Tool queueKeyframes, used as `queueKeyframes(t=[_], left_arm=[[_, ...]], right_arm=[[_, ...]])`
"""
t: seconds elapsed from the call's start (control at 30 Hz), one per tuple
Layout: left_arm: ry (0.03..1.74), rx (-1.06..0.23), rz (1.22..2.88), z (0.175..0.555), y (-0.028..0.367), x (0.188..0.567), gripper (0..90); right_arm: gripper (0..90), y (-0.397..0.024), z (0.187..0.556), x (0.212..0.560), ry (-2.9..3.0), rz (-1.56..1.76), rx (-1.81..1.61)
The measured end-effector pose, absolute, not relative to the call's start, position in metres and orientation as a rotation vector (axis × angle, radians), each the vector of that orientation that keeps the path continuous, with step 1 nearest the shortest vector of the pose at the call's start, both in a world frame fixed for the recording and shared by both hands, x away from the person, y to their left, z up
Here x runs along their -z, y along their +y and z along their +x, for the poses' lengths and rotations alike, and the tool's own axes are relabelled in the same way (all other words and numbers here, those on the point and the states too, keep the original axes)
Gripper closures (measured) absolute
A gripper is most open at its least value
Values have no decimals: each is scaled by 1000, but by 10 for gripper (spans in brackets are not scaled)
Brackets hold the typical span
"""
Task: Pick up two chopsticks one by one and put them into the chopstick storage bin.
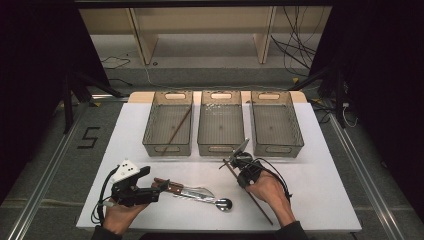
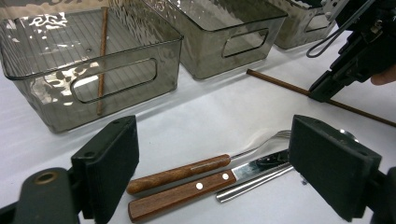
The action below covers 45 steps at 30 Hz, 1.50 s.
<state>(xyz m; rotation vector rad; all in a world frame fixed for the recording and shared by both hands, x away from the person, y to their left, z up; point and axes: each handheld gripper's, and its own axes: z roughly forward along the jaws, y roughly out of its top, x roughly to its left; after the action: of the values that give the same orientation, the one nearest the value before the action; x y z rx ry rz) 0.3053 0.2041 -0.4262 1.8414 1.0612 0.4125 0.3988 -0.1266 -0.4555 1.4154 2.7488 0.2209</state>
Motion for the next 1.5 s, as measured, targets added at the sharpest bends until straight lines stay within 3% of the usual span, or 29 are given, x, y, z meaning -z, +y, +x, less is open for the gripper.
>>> queueKeyframes(t=[0.27, 0.6, 1.17, 1.5], left_arm=[[1063, -410, 1843, 306, 204, 427, 162], [1075, -356, 1841, 308, 199, 426, 162], [953, -182, 1893, 313, 135, 407, 172], [975, -83, 1861, 333, 116, 401, 239]], right_arm=[[850, -129, 398, 454, 2759, 1420, -254], [851, -132, 389, 416, 2746, 1381, -602], [850, -131, 382, 385, 2484, 1404, -1329], [851, -122, 378, 382, 2375, 1406, -1516]])
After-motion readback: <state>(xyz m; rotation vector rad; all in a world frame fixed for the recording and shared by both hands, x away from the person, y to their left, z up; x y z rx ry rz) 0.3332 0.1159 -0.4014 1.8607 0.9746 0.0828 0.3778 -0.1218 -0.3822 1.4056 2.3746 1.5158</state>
